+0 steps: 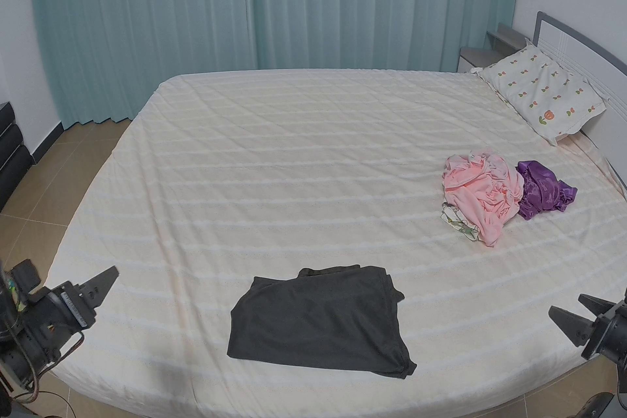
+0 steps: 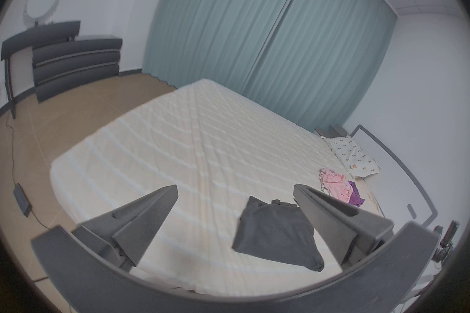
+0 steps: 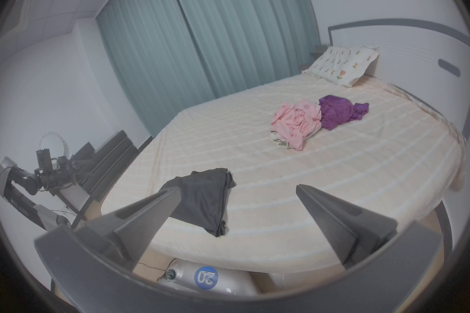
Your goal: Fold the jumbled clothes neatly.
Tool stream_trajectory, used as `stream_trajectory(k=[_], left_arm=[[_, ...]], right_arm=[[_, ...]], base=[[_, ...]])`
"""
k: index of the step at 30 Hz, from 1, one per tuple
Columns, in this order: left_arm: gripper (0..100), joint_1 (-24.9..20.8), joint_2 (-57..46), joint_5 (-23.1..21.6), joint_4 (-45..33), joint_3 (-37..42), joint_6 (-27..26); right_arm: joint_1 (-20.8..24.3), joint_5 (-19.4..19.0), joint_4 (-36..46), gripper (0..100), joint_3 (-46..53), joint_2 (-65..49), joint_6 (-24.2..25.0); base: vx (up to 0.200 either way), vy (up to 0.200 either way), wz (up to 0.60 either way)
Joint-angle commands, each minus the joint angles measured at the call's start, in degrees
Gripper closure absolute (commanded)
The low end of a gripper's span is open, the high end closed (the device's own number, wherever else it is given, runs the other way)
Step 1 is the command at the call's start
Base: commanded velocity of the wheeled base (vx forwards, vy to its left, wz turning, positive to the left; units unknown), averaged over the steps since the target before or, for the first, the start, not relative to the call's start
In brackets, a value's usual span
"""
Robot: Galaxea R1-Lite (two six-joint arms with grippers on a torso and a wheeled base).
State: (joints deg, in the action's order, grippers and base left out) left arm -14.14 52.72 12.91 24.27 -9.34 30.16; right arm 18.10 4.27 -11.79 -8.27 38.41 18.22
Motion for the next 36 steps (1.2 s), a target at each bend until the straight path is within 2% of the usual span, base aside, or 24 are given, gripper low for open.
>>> stream_trajectory(k=[1, 3, 4, 5, 7, 13, 16, 20, 22, 25, 27, 31, 34, 36], left_arm=[[0, 2.7, -30.2, 8.4, -19.3, -0.3, -7.1], [0, 6.1, -33.7, 8.4, -23.4, -1.6, -7.7], [0, 6.2, -33.9, 8.4, -23.7, -1.6, -7.8], [0, 8.9, -36.6, 8.2, -25.2, -1.7, -9.5], [0, 11.1, -40.2, 8.0, -25.9, -1.5, -12.5], [0, 17.4, -46.9, 8.0, -27.4, -1.4, -19.7], [0, 17.5, -46.9, 8.2, -27.9, -1.2, -20.0], [0, 17.5, -47.0, 8.7, -28.0, 1.3, -21.2], [0, 17.4, -47.0, 8.6, -27.2, 3.3, -22.3], [0, 17.5, -47.0, 8.1, -24.4, 6.3, -22.2], [0, 17.0, -47.3, 5.5, -20.5, 9.3, -22.5], [0, 17.0, -47.3, 3.7, -20.6, 9.3, -22.7], [0, 14.4, -50.2, -1.3, -20.7, 9.3, -24.2], [0, 13.7, -52.7, -5.2, -20.6, 9.3, -26.7]], right_arm=[[-5.8, 1.1, 9.0, 0, 4.4, -22.4, -5.5], [-6.6, 0.9, 8.6, 0, 5.8, -24.4, -7.2], [-6.7, 0.8, 8.6, 0, 5.9, -24.5, -7.3], [-7.1, 0.8, 9.1, 0, 7.3, -27.0, -9.0], [-8.3, 0.6, 9.0, 0, 8.0, -29.1, -9.9], [-12.5, 0.4, 9.1, 0, 7.9, -31.4, -10.1], [-13.6, 0.5, 9.1, 0, 7.8, -32.4, -10.3], [-17.3, 0.6, 9.2, 0, 7.8, -33.8, -11.2], [-19.2, -0.3, 9.2, 0, 7.8, -35.3, -12.0], [-18.5, -2.9, 8.1, 0, 8.3, -38.2, -14.7], [-18.4, -7.5, 8.0, 0, 8.3, -38.3, -15.2], [-18.4, -9.1, 8.5, 0, 8.1, -38.3, -15.8], [-18.4, -11.8, 9.1, 0, 7.9, -38.4, -16.6], [-18.3, -11.8, 9.2, 0, 7.9, -38.2, -16.5]], base=[[0.000, 0.000, 0.00], [0.000, 0.000, 0.00], [0.000, 0.000, 0.00], [0.000, 0.000, 0.00], [0.000, 0.000, 0.00], [0.000, 0.000, 0.00], [0.000, 0.000, 0.00], [0.000, 0.000, 0.00], [0.000, 0.000, 0.00], [0.000, 0.000, 0.00], [0.000, 0.000, 0.00], [0.000, 0.000, 0.00], [0.000, 0.000, 0.00], [0.000, 0.000, 0.00]])
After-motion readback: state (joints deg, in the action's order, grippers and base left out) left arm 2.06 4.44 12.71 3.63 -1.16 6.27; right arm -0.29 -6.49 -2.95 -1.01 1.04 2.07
